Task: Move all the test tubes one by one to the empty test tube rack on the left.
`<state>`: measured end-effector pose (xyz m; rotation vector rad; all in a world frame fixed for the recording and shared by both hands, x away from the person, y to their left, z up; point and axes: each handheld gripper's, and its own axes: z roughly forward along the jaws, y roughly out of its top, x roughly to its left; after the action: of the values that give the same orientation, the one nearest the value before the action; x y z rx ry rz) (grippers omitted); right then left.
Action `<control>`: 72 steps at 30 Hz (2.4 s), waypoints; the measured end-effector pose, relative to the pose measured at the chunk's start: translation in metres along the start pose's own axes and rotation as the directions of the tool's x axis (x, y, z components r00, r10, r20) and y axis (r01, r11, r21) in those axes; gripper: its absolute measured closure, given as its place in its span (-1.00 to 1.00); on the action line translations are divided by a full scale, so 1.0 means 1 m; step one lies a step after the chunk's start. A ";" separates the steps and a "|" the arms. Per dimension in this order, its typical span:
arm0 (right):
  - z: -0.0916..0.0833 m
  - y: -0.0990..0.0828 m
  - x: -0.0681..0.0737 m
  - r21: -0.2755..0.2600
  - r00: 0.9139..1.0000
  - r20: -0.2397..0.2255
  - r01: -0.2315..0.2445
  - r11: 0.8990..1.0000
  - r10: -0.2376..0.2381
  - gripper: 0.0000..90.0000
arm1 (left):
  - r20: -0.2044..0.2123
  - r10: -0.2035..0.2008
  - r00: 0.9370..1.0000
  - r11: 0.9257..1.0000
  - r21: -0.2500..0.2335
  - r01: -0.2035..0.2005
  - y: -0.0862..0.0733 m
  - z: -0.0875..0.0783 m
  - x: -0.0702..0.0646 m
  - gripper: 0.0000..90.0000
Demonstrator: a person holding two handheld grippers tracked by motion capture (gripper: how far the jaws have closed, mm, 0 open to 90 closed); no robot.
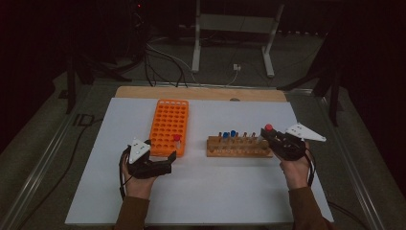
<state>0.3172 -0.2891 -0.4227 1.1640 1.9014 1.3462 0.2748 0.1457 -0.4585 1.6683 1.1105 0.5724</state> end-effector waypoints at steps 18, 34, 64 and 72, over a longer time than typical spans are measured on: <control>-0.015 0.015 0.021 -0.022 0.992 -0.129 -0.015 1.000 0.012 0.65 | 0.016 0.010 1.000 1.000 -0.020 -0.010 0.003 -0.001 -0.005 -0.99; -0.003 0.013 0.055 0.024 0.968 -0.247 0.046 0.999 -0.038 0.65 | 0.063 0.059 0.996 0.998 -0.027 -0.057 0.008 0.003 -0.026 -0.99; 0.003 0.011 0.083 0.053 0.938 -0.344 0.067 0.996 -0.045 0.64 | 0.268 0.186 0.945 0.979 0.026 -0.200 0.023 0.057 -0.130 -0.09; 0.006 0.009 0.086 0.062 0.936 -0.348 0.074 0.995 -0.048 0.64 | 0.300 0.173 0.938 0.981 0.029 -0.190 0.022 0.065 -0.137 0.32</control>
<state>0.2829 -0.2102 -0.4118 0.9385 2.2306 1.5380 0.2711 -0.0065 -0.4442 1.8495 0.7663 0.3906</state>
